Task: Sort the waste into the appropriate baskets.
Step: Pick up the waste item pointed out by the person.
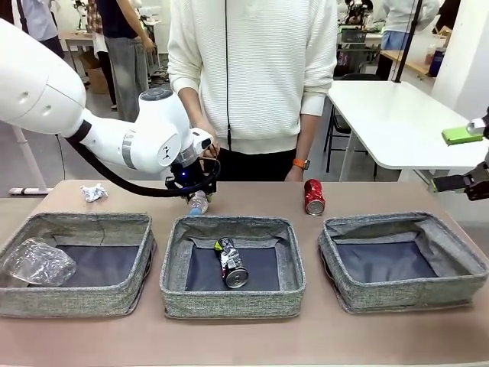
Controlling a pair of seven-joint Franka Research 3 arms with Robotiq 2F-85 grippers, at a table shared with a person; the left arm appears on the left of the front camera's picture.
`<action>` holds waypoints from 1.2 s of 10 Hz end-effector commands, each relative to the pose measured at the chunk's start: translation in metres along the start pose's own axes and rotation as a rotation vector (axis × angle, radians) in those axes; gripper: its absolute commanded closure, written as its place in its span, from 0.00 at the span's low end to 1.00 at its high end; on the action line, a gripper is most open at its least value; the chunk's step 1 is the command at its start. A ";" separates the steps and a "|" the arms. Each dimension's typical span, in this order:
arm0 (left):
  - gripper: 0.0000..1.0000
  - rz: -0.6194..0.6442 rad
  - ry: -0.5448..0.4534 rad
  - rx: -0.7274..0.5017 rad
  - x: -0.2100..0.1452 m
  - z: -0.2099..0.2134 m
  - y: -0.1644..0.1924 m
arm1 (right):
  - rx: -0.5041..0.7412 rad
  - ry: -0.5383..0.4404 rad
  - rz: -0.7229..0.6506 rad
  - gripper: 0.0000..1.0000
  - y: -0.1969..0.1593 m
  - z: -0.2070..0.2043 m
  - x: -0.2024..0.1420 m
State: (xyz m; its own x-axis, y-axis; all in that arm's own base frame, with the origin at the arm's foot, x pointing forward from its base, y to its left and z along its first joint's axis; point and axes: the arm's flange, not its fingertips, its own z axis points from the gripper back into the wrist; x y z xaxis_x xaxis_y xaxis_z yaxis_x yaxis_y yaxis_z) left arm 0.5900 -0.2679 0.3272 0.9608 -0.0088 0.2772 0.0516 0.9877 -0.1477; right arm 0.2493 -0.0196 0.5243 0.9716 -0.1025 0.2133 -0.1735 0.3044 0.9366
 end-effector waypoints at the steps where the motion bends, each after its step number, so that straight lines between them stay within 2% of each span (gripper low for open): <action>1: 1.00 0.019 -0.010 0.046 0.005 -0.001 -0.004 | 0.005 -0.011 0.014 0.00 0.003 -0.002 0.004; 2: 0.95 0.036 -0.001 0.043 0.005 -0.001 -0.005 | 0.005 -0.011 0.014 0.00 0.003 -0.002 0.004; 3: 1.00 0.063 0.023 0.075 0.004 -0.002 -0.006 | 0.005 -0.011 0.014 0.00 0.003 -0.002 0.004; 8: 1.00 0.011 0.073 0.017 0.000 0.004 -0.009 | 0.005 -0.011 0.014 0.00 0.003 -0.002 0.004; 9: 1.00 -0.035 0.119 -0.081 0.000 0.012 -0.028 | 0.005 -0.011 0.014 0.00 0.003 -0.002 0.004; 10: 1.00 -0.053 0.071 -0.134 -0.001 0.024 -0.058 | 0.005 -0.011 0.014 0.00 0.003 -0.002 0.004; 11: 1.00 -0.064 0.071 -0.177 -0.004 0.045 -0.094 | 0.005 -0.011 0.014 0.00 0.003 -0.002 0.004; 12: 1.00 0.045 0.056 -0.207 -0.008 0.076 -0.126 | 0.005 -0.011 0.014 0.00 0.003 -0.002 0.004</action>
State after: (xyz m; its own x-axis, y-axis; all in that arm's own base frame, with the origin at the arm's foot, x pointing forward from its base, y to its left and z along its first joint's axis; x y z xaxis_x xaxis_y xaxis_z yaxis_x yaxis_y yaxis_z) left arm 0.5576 -0.3703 0.3879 0.9713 -0.0517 0.2320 0.1231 0.9443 -0.3051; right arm 0.2492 -0.0195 0.5244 0.9715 -0.1025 0.2137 -0.1739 0.3045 0.9365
